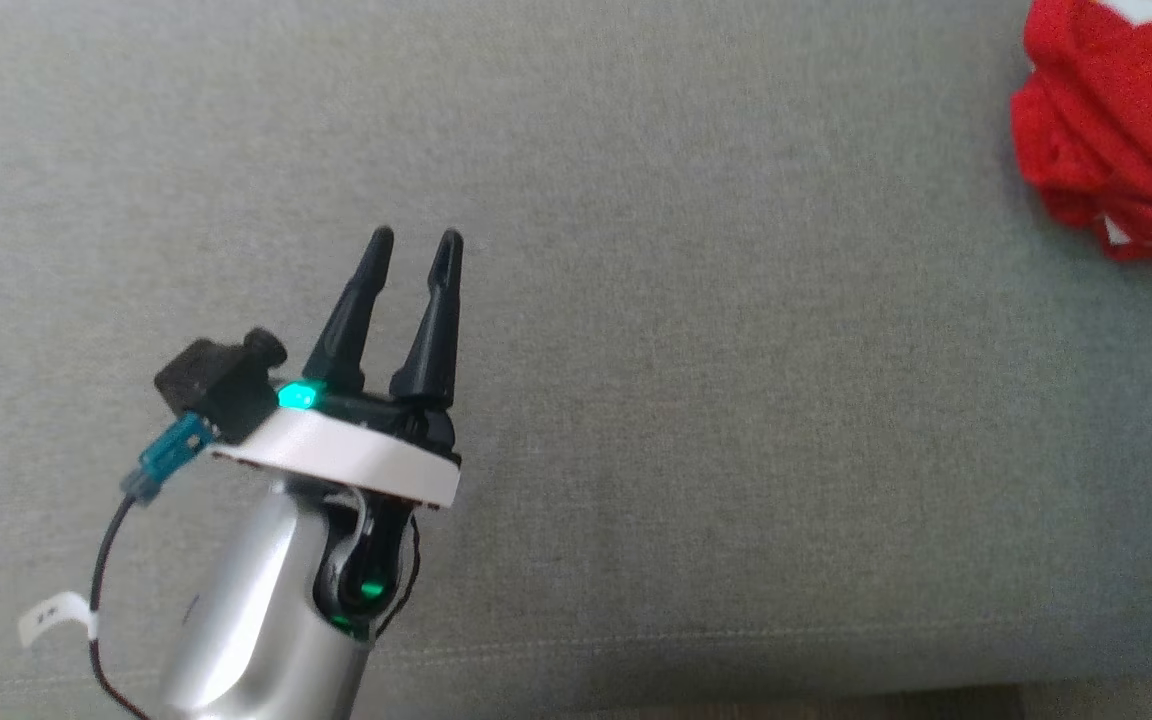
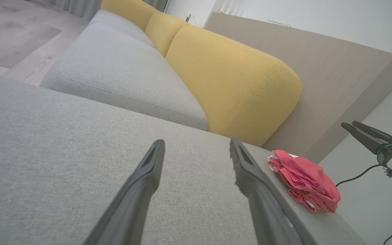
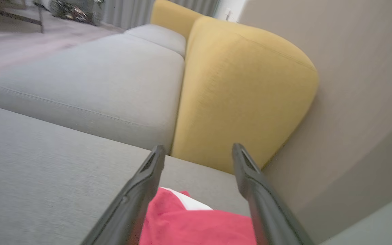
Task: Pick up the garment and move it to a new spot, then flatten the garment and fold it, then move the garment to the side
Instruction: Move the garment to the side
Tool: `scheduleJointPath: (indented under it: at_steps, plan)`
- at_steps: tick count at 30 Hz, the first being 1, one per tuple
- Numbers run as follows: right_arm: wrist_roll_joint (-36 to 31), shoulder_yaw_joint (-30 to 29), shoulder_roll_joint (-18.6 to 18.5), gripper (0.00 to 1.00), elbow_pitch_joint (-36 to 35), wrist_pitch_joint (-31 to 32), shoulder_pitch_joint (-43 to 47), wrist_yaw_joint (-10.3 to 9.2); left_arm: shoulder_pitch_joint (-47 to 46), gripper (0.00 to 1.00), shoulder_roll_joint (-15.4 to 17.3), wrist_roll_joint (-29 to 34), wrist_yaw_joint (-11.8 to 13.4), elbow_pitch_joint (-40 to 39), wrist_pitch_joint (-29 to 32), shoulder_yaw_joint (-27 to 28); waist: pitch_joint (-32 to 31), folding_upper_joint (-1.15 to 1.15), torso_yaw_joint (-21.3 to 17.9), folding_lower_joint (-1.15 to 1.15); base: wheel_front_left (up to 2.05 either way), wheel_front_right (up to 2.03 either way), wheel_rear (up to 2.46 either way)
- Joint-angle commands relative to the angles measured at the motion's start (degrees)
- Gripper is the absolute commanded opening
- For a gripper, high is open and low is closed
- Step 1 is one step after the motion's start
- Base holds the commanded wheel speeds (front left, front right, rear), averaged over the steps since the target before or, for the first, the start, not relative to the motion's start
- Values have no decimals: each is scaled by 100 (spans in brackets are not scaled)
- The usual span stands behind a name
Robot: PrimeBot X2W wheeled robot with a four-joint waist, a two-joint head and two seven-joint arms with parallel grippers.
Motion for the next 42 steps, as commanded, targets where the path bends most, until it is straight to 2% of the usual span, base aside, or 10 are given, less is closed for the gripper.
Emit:
scheduleJointPath:
  at_steps: [1,6,11,22,31,42]
  plan:
    - [-45,13,39,100,-377,7,141,37,10,100,47,-34,-35,-182,-35,218,-282,0,109,0,0,0,0]
    - [64,58,578,100,-1131,-30,662,37,247,100,47,-28,-35,-201,-35,425,-661,0,220,0,0,0,0]
    - [191,90,1019,100,-1564,-245,1223,37,411,100,47,13,-35,-171,-35,565,-898,0,286,0,0,0,0]
    - [453,-49,1874,100,-1790,-920,2509,37,739,100,47,-72,-35,-192,-35,669,-1069,0,376,0,0,0,0]
    - [231,-211,2295,100,-1730,-1459,3118,37,929,100,47,188,-35,-89,-35,863,-1114,0,418,0,0,0,0]
    - [14,-366,2477,100,-1721,-1654,3281,37,1057,100,47,335,-33,-196,-35,1125,-1187,0,393,0,0,0,0]
